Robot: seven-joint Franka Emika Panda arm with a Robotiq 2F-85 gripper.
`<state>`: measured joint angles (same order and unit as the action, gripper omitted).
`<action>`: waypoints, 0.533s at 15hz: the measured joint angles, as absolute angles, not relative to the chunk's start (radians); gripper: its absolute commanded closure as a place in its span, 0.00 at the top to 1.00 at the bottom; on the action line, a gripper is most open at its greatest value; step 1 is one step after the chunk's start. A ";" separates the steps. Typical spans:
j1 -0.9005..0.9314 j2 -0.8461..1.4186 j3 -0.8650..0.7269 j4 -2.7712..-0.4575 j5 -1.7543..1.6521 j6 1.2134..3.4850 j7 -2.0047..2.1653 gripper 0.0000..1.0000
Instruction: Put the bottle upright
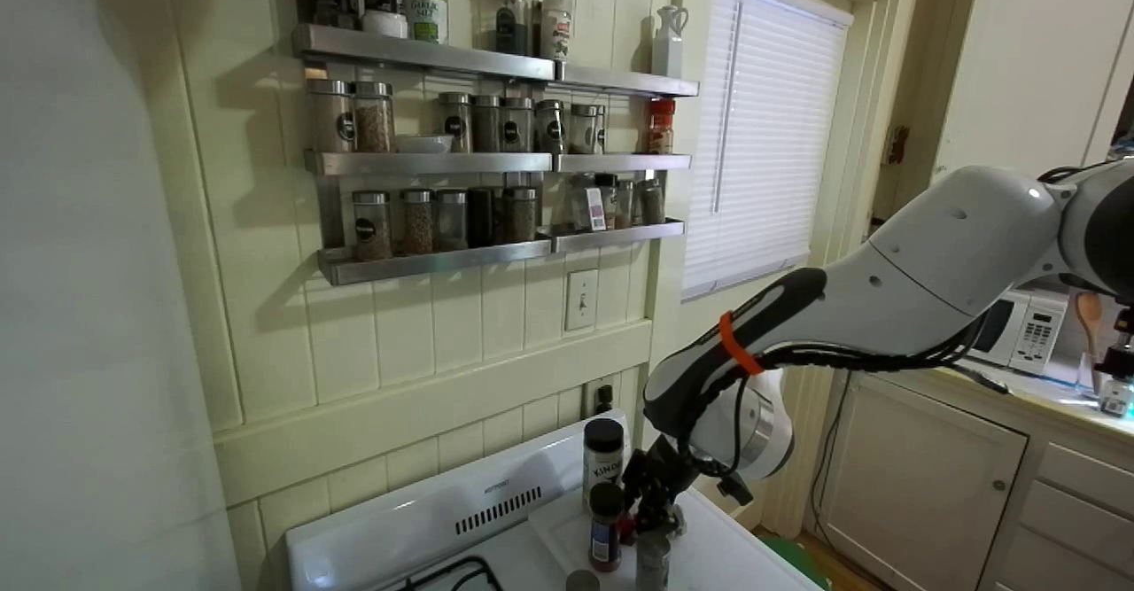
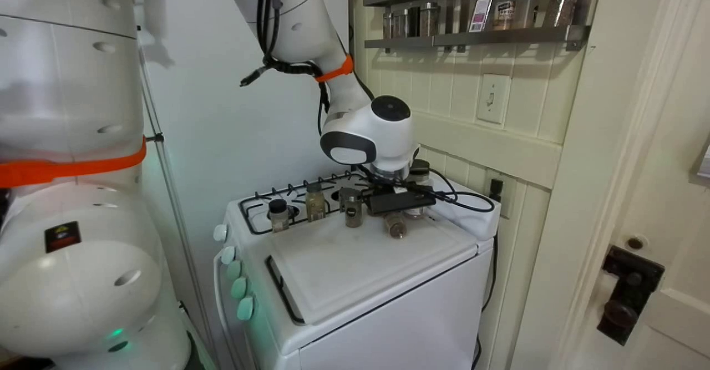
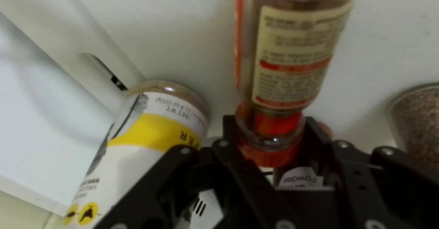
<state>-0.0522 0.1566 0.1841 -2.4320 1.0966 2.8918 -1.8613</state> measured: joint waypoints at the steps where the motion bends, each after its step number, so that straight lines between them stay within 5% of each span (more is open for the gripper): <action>1: -0.053 0.153 0.184 -2.436 1.103 2.892 -1.864 0.25; 8: -0.093 0.020 0.177 -2.512 1.214 2.840 -1.916 0.25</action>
<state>-0.0928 0.0198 0.1765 -2.5117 1.2136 2.8405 -1.9155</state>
